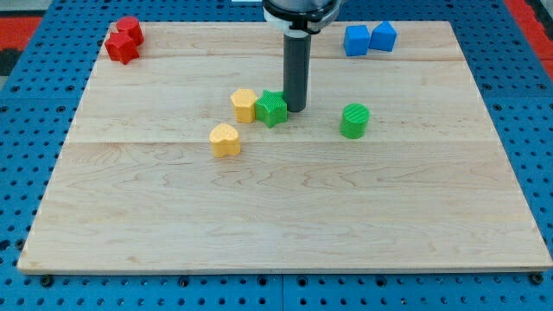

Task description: Slide green star and yellow hexagon a bit down

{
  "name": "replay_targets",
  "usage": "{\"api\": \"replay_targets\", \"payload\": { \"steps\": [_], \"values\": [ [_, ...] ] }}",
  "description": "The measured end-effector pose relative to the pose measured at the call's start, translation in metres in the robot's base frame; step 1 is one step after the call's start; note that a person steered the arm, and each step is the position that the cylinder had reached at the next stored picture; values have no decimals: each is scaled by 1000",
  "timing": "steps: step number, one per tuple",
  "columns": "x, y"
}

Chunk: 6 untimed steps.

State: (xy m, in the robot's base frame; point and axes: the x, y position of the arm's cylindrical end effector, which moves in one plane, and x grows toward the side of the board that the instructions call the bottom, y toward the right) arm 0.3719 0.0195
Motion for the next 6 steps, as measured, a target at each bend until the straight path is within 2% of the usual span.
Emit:
{"api": "replay_targets", "payload": {
  "steps": [1, 2, 3, 4, 6],
  "values": [
    [-47, -1],
    [-32, -75],
    [-7, -76],
    [-1, -33],
    [0, -53]
  ]
}}
